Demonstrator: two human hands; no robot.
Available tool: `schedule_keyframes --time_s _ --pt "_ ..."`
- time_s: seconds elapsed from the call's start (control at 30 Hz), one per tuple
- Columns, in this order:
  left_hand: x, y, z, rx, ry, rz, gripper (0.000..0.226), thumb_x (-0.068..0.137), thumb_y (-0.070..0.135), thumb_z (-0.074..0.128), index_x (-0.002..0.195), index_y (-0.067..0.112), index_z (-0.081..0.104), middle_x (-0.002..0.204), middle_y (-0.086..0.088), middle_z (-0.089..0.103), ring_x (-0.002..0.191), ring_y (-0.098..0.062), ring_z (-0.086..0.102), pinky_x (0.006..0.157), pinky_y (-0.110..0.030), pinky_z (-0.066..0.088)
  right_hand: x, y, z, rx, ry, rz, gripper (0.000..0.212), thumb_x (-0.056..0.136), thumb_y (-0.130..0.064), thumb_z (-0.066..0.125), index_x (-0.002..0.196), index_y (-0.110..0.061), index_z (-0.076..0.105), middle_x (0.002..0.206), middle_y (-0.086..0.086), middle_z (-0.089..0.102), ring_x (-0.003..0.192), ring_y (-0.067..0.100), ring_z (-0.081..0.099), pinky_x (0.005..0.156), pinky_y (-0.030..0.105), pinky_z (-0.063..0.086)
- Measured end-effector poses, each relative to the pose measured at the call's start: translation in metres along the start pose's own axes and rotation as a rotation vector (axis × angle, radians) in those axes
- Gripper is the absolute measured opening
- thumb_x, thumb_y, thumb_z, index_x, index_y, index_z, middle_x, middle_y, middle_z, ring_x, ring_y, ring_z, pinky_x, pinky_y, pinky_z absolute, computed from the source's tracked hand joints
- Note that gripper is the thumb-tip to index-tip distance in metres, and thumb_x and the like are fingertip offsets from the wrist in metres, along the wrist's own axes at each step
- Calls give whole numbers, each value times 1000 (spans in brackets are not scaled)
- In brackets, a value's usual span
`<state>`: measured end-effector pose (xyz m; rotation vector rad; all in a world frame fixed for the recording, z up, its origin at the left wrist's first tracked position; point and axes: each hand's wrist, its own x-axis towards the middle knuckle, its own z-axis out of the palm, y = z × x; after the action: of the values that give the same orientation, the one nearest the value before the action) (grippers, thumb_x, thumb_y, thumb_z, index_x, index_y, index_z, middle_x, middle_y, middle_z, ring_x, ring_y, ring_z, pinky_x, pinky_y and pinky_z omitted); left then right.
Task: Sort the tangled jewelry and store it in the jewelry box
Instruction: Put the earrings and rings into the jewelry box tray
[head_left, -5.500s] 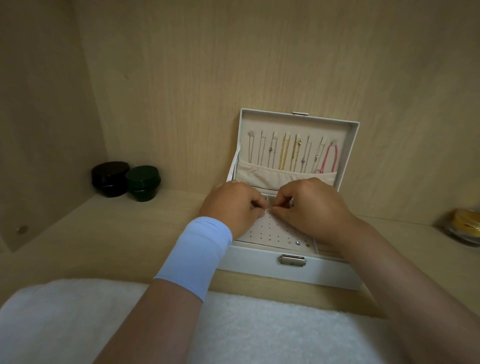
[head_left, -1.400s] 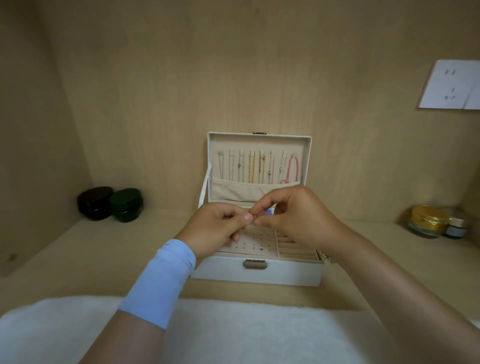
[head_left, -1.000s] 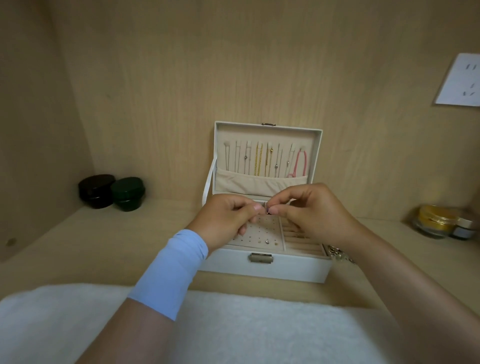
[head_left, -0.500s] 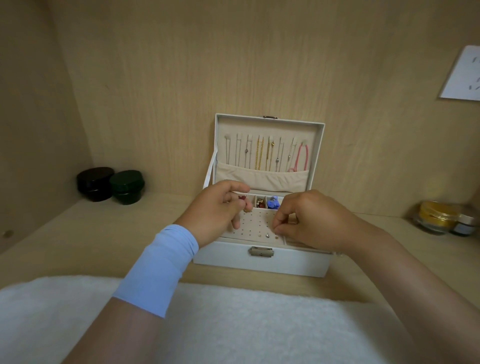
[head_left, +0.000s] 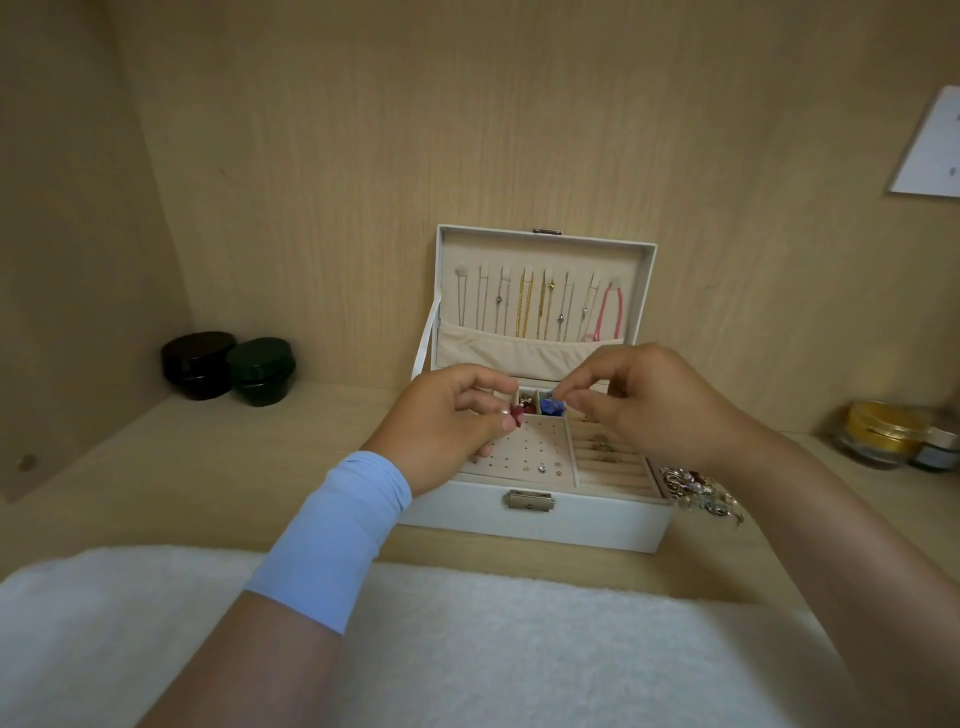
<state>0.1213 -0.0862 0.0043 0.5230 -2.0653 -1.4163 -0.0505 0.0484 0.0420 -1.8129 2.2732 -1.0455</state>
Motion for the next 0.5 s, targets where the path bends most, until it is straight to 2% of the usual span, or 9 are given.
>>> schedule_keyframes --time_s 0.07,0.17,0.23,0.4,0.5 --pt "0 0 1 -8 11 -15 23 85 1 72 98 20 69 86 -3 75 56 -11 60 62 -27 55 0 -4 1 68 3 -19 18 92 -13 69 92 -30 75 61 -36 59 47 0 49 53 7 37" --pt "-1 1 3 -39 9 -27 20 84 -1 73 96 13 68 82 -4 75 54 -14 60 60 -29 56 -2 -7 9 138 -21 -86 31 85 -8 77 92 -38 72 84 -21 70 52 4 46 57 17 46" --pt "-2 3 4 -57 2 -24 17 84 -1 73 97 9 68 80 -6 75 52 -16 59 60 -30 56 -2 -8 15 153 -32 -114 31 81 -11 81 94 -38 72 90 -17 71 54 5 46 58 22 48" --pt "-4 7 3 -46 37 -22 11 85 6 74 96 5 72 73 -4 75 47 -13 59 55 -22 54 0 -7 20 174 -13 -118 20 76 -16 86 86 -31 79 78 -24 69 51 2 46 56 12 40" --pt "-4 11 4 -41 76 -22 9 86 12 74 93 7 74 72 -1 76 46 -11 58 53 -20 52 -2 -8 23 188 -6 -108 23 72 -21 89 86 -36 78 79 -20 70 51 3 46 57 16 42"
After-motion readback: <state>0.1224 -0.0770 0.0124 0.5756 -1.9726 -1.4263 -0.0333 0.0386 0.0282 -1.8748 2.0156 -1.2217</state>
